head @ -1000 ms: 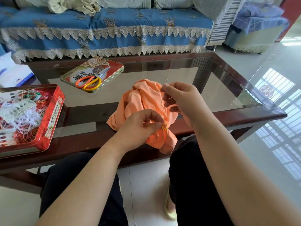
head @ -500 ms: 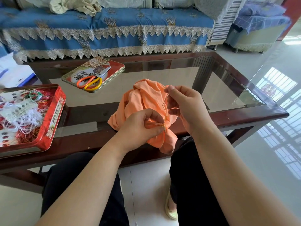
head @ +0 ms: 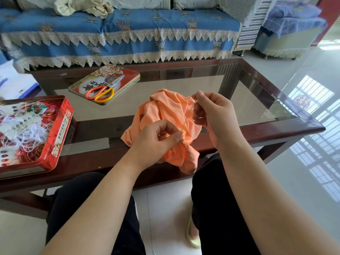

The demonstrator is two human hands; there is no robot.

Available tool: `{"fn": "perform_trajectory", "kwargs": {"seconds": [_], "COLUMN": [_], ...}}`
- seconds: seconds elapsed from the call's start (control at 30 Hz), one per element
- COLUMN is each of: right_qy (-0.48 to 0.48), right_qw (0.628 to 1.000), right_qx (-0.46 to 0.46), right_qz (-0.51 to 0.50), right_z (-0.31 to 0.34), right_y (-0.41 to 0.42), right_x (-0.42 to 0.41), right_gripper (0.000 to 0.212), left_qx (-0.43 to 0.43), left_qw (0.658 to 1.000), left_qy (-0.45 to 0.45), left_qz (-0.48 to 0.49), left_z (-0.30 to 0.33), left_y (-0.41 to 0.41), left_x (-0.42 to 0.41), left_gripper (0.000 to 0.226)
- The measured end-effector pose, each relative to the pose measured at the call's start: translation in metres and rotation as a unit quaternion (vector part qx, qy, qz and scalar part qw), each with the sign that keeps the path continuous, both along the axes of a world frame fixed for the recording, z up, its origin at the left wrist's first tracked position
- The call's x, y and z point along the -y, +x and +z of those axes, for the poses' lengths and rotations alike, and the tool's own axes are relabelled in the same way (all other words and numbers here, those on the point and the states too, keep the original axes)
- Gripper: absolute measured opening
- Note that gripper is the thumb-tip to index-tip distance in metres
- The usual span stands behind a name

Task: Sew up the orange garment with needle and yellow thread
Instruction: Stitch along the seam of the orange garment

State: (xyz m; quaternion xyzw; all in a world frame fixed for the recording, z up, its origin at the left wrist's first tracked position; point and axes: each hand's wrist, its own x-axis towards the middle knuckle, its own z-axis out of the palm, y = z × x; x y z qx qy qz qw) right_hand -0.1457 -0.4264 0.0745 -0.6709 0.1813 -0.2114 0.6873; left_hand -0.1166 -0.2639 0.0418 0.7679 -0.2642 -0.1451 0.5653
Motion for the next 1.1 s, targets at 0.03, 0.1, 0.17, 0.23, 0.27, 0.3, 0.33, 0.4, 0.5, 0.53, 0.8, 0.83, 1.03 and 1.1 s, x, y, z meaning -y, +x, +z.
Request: {"fn": "perform_trajectory", "kwargs": {"seconds": [0.03, 0.1, 0.17, 0.23, 0.27, 0.3, 0.33, 0.4, 0.5, 0.53, 0.8, 0.83, 1.03, 1.1], "right_qy": [-0.001, -0.003, -0.004, -0.003, -0.003, -0.002, -0.001, 0.000, 0.012, 0.017, 0.064, 0.070, 0.101, 0.118], "right_qw": [1.000, 1.000, 1.000, 1.000, 1.000, 0.999, 0.999, 0.999, 0.998, 0.998, 0.991, 0.990, 0.987, 0.983], "right_qx": [0.003, 0.008, 0.013, 0.022, 0.028, 0.033, 0.038, 0.044, 0.055, 0.060, 0.118, 0.119, 0.123, 0.139], "right_qz": [-0.001, -0.004, -0.006, -0.008, -0.009, -0.009, -0.010, -0.014, -0.021, -0.022, -0.011, -0.007, -0.012, -0.022], "right_z": [0.001, 0.002, 0.004, 0.006, 0.008, 0.010, 0.012, 0.015, 0.021, 0.023, 0.031, 0.031, 0.029, 0.030], "right_y": [0.000, 0.000, 0.001, 0.001, 0.002, 0.002, 0.003, 0.004, 0.006, 0.007, 0.008, 0.008, 0.008, 0.008], "right_x": [0.000, 0.000, 0.000, 0.000, 0.000, 0.000, 0.001, 0.001, 0.001, 0.001, 0.001, 0.000, -0.001, 0.000], "right_gripper": [0.020, 0.020, 0.020, 0.019, 0.019, 0.019, 0.020, 0.021, 0.022, 0.022, 0.023, 0.024, 0.025, 0.026], "left_qx": [-0.001, 0.002, 0.004, -0.001, -0.006, -0.008, -0.004, 0.005, 0.026, 0.028, 0.025, 0.022, 0.021, 0.021], "left_qw": [1.000, 1.000, 1.000, 1.000, 1.000, 1.000, 1.000, 1.000, 1.000, 1.000, 0.999, 0.999, 0.999, 0.999], "left_qy": [-0.002, -0.006, -0.009, -0.011, -0.012, -0.010, -0.007, 0.002, 0.002, 0.000, 0.017, 0.019, 0.021, 0.027], "left_qz": [-0.002, -0.006, -0.006, -0.005, -0.004, -0.002, 0.000, 0.006, 0.008, 0.006, -0.025, -0.026, -0.027, -0.025], "left_z": [0.000, 0.000, 0.000, 0.000, 0.000, 0.000, 0.000, 0.000, 0.000, 0.000, 0.002, 0.001, -0.001, -0.001], "left_y": [0.000, 0.000, 0.000, 0.001, 0.001, 0.001, 0.001, 0.001, 0.001, 0.001, 0.001, 0.001, 0.003, 0.004], "left_x": [0.000, -0.001, -0.001, -0.001, -0.002, -0.002, -0.002, -0.002, -0.001, -0.001, -0.002, -0.002, -0.002, -0.002], "left_gripper": [0.008, 0.006, 0.004, 0.004, 0.004, 0.005, 0.005, 0.008, 0.013, 0.015, 0.017, 0.015, 0.006, 0.004]}}
